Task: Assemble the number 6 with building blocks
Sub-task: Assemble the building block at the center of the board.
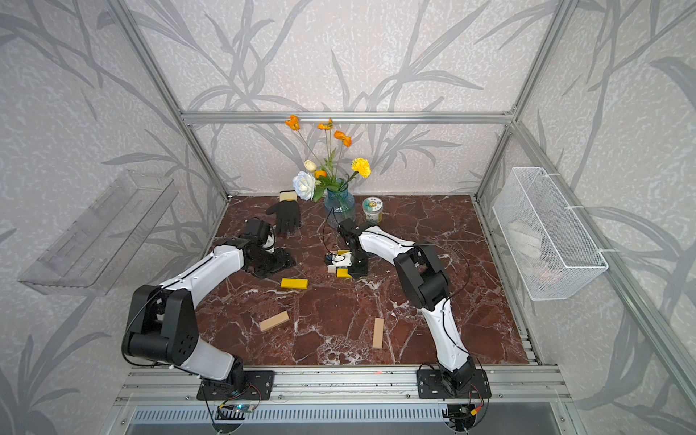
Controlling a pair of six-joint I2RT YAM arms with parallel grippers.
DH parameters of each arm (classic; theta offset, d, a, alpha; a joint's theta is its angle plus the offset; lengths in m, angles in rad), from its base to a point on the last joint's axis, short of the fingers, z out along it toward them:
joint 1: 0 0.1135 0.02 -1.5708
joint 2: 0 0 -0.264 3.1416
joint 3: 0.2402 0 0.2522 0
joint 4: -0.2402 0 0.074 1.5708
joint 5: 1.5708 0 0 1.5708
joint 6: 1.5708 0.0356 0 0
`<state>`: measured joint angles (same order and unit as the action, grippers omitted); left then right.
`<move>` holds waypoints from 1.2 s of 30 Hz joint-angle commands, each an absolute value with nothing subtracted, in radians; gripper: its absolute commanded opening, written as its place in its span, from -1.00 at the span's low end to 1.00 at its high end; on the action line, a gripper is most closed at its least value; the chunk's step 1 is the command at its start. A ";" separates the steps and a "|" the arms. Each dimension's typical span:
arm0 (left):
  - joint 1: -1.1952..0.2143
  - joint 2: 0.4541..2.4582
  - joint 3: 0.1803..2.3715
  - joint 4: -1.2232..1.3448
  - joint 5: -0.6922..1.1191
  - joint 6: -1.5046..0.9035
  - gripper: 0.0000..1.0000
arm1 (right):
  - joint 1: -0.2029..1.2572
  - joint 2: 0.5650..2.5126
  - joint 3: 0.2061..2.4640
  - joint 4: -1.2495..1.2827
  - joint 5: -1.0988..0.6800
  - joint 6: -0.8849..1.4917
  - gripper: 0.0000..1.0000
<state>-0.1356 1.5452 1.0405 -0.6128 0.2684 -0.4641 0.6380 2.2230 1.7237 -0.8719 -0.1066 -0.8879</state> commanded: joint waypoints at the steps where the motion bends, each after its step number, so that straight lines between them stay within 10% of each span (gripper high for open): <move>1: -0.129 1.543 1.028 -0.611 0.276 -0.457 0.66 | 0.647 2.269 1.744 -0.897 -0.118 -0.889 -0.33; 18: -0.120 1.540 1.015 -0.607 0.281 -0.455 0.65 | 0.658 2.286 1.766 -0.919 -0.118 -0.896 -0.25; 25: -0.117 1.538 1.008 -0.606 0.276 -0.450 0.66 | 0.661 2.285 1.737 -0.899 -0.112 -0.875 0.46; 36: -0.115 1.534 0.997 -0.594 0.283 -0.452 0.66 | 0.654 2.187 1.708 -0.826 -0.094 -0.843 0.55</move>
